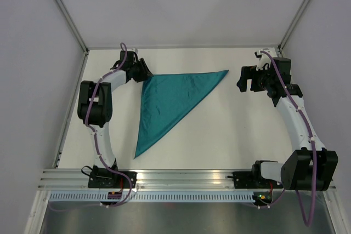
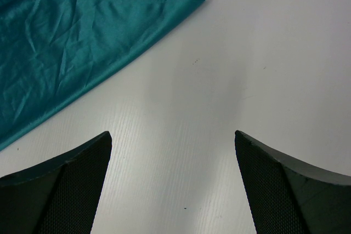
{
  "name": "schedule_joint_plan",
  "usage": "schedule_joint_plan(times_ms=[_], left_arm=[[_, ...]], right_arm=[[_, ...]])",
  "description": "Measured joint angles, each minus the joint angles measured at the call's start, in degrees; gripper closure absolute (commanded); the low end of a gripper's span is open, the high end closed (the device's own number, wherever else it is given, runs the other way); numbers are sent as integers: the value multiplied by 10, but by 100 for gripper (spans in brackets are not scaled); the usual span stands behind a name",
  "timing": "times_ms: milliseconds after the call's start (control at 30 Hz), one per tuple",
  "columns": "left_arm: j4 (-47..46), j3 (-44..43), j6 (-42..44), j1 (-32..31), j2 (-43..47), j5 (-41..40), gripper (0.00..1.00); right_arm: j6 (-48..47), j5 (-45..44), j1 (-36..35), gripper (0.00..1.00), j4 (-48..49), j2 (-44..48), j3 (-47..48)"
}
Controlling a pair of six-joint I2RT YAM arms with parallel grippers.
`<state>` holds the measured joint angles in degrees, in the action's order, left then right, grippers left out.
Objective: Fold the napkin, place the utensils inside, and roll it up
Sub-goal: Fold the napkin
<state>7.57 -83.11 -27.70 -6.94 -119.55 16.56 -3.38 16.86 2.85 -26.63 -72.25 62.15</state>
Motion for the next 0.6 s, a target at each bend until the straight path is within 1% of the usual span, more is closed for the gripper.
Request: schedule_joint_plan(times_ms=[33, 100, 200, 267, 400, 600], left_arm=[[0, 0, 1, 1, 0, -1, 43], [0, 0, 4, 2, 0, -6, 37], [-4, 8, 7, 3, 9, -23, 35], [-4, 27, 7, 5, 31, -42, 34], [-9, 98, 7, 8, 115, -98, 32], [3, 257, -15, 9, 307, -219, 30]], right_arm=[[0, 0, 0, 2, 0, 0, 0], [-1, 0, 0, 2, 0, 0, 0], [-1, 0, 0, 2, 0, 0, 0], [-1, 1, 0, 2, 0, 0, 0], [-1, 4, -1, 2, 0, 0, 0], [0, 15, -8, 2, 0, 0, 0]])
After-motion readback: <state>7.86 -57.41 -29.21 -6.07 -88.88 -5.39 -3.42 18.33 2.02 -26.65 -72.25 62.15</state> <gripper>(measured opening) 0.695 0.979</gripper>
